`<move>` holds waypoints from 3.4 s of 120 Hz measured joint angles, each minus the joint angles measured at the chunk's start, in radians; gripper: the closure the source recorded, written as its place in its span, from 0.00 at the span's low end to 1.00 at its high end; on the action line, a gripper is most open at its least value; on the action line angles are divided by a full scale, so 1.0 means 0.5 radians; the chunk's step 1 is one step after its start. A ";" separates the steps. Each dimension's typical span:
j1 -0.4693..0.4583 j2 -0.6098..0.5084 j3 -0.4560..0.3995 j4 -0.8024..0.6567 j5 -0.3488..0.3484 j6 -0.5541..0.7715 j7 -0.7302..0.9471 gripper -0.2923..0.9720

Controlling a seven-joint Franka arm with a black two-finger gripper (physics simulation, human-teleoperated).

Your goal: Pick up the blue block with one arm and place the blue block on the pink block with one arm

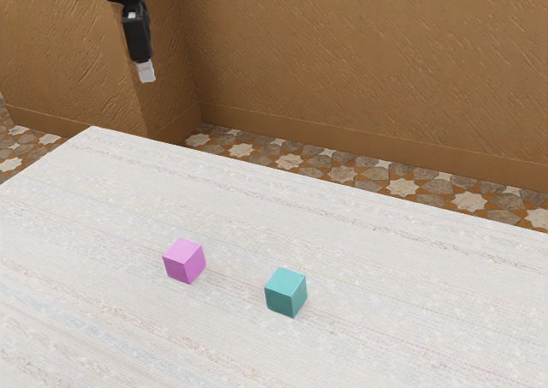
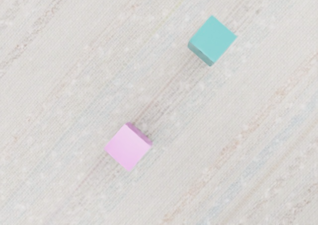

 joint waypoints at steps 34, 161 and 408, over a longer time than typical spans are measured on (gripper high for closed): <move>0.020 -0.058 -0.038 -0.105 0.071 -0.002 0.029 0.23; -0.399 0.196 -0.114 -1.110 -0.224 1.039 0.910 0.23; -0.376 0.700 -0.103 -1.254 -0.076 1.711 0.927 0.59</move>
